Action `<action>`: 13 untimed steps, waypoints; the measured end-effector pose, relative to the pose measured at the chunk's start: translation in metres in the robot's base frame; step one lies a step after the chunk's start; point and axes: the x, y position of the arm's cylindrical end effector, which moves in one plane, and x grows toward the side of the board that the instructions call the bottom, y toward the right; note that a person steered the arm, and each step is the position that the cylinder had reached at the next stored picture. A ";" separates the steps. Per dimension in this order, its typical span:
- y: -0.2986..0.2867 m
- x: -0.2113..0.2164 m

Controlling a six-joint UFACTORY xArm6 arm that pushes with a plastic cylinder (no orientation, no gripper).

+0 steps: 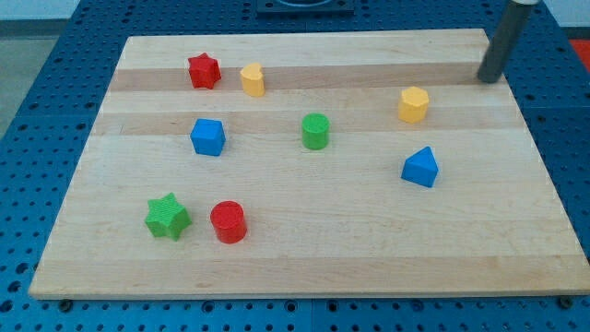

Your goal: Push the yellow heart up a bit

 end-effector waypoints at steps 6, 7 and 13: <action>-0.276 0.014; -0.305 0.024; -0.345 0.001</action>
